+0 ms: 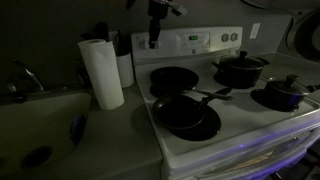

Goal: Flip the switch at the top left side of the stove

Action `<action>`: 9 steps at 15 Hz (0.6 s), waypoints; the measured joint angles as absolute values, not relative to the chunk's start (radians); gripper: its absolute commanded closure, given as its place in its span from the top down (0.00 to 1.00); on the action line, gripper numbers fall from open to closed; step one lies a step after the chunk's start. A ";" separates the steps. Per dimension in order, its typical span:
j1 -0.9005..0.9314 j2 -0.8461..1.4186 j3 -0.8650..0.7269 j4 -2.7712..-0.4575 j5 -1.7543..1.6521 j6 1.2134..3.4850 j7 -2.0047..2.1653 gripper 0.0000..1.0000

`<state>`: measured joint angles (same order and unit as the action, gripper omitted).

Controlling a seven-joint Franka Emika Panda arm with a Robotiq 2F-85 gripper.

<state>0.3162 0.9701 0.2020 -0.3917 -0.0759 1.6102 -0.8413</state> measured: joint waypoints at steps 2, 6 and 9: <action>0.316 0.970 0.202 -0.390 -0.085 1.615 -0.825 0.97; 0.316 0.970 0.201 -0.384 -0.100 1.622 -0.797 1.00; 0.316 0.970 0.201 -0.382 -0.103 1.628 -0.790 1.00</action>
